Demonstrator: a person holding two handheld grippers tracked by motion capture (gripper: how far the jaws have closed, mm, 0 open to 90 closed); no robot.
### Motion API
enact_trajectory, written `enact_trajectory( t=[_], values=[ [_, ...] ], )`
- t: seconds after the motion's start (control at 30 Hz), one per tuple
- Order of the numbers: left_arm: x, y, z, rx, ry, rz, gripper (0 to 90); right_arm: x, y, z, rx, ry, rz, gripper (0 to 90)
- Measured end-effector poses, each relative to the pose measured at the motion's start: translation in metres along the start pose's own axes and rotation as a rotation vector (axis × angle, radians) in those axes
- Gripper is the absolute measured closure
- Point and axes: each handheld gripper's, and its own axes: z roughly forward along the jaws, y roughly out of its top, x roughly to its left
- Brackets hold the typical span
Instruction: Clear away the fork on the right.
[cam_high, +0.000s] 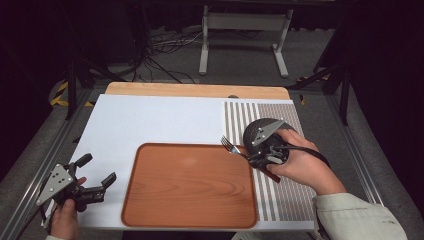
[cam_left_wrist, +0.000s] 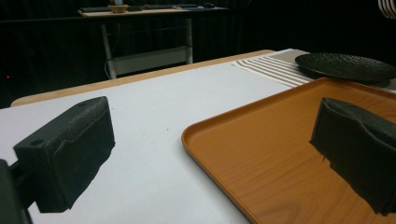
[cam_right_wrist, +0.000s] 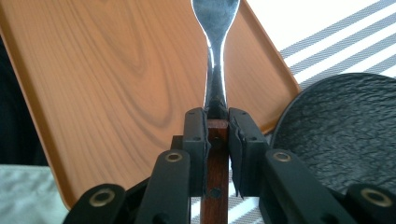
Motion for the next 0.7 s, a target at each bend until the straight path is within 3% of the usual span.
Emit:
enact_trajectory(
  t=[0.13, 0.2, 0.3, 0.43, 0.7],
  values=[
    [0.0, 0.0, 0.0, -0.002, -0.001, 0.0, 0.4, 0.003, 0.002, 0.004, -0.005, 0.012, 0.049, 78.4],
    [0.0, 0.0, 0.0, -0.001, 0.0, -0.001, 0.4, 0.004, 0.004, 0.007, -0.011, 0.032, 0.121, 78.4],
    [0.0, 0.0, 0.0, -0.002, 0.0, -0.001, 0.4, 0.006, 0.006, 0.011, -0.018, 0.039, 0.183, 78.3],
    [0.0, 0.0, 0.0, -0.001, 0.0, 0.0, 0.4, 0.008, 0.007, 0.016, -0.017, 0.047, 0.223, 78.4],
    [0.001, 0.0, -0.001, -0.002, 0.002, 0.0, 0.4, 0.015, 0.011, 0.028, 0.001, 0.063, 0.356, 78.3]
  ],
)
